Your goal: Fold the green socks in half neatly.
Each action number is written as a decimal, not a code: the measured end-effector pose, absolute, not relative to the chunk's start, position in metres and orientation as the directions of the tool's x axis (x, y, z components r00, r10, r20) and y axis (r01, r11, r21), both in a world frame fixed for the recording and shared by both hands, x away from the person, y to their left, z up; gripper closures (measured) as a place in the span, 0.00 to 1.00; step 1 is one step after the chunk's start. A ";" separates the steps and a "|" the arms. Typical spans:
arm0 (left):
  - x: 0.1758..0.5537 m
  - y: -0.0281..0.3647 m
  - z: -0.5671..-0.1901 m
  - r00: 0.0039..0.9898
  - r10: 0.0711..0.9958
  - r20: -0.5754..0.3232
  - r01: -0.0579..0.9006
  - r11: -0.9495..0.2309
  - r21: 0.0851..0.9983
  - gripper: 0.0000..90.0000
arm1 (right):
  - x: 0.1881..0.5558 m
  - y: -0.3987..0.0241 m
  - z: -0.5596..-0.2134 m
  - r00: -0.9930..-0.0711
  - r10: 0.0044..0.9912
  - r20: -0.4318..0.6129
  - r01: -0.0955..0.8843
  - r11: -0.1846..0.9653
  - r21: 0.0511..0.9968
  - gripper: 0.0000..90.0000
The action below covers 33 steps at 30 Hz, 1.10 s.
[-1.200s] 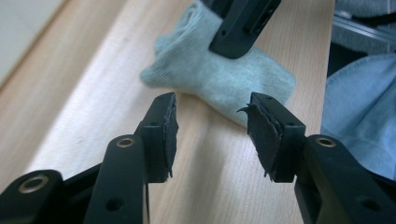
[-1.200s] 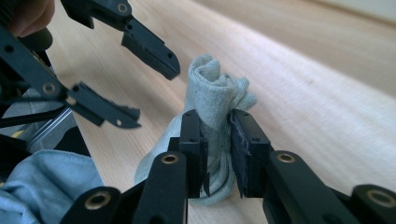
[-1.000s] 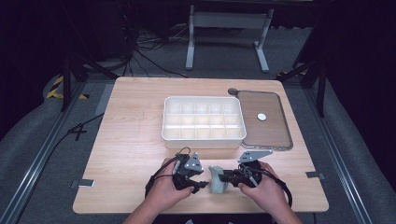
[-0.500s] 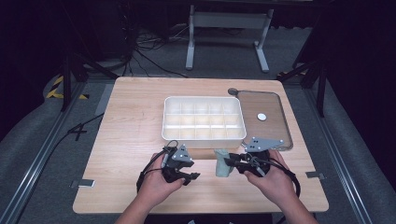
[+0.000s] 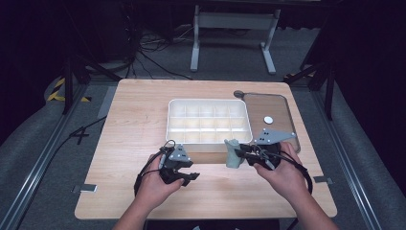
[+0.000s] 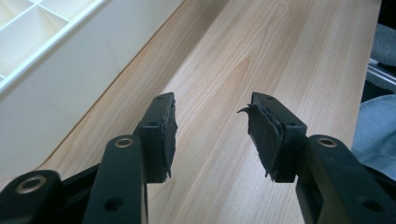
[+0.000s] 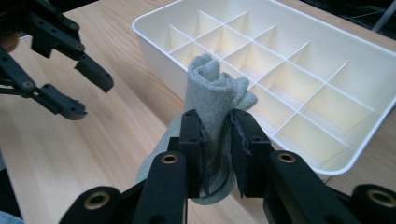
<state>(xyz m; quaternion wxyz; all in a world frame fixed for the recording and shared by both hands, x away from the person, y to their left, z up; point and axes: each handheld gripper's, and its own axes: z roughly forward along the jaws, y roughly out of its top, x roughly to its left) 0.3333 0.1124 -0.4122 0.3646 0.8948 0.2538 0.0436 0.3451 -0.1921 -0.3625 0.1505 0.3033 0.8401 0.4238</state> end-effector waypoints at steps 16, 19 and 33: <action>0.336 0.116 -0.410 0.863 0.495 -0.101 0.423 -0.600 0.679 0.58 | 0.371 -0.201 -0.350 -0.729 0.680 -0.076 0.364 0.479 0.799 0.83; 0.336 0.116 -0.410 0.865 0.490 -0.108 0.423 -0.597 0.682 0.58 | 0.376 -0.204 -0.349 -0.718 0.692 -0.080 0.370 0.476 0.798 0.83; 0.336 0.116 -0.409 0.866 0.489 -0.108 0.422 -0.597 0.682 0.58 | 0.399 -0.208 -0.349 -0.696 0.711 -0.101 0.394 0.496 0.774 0.82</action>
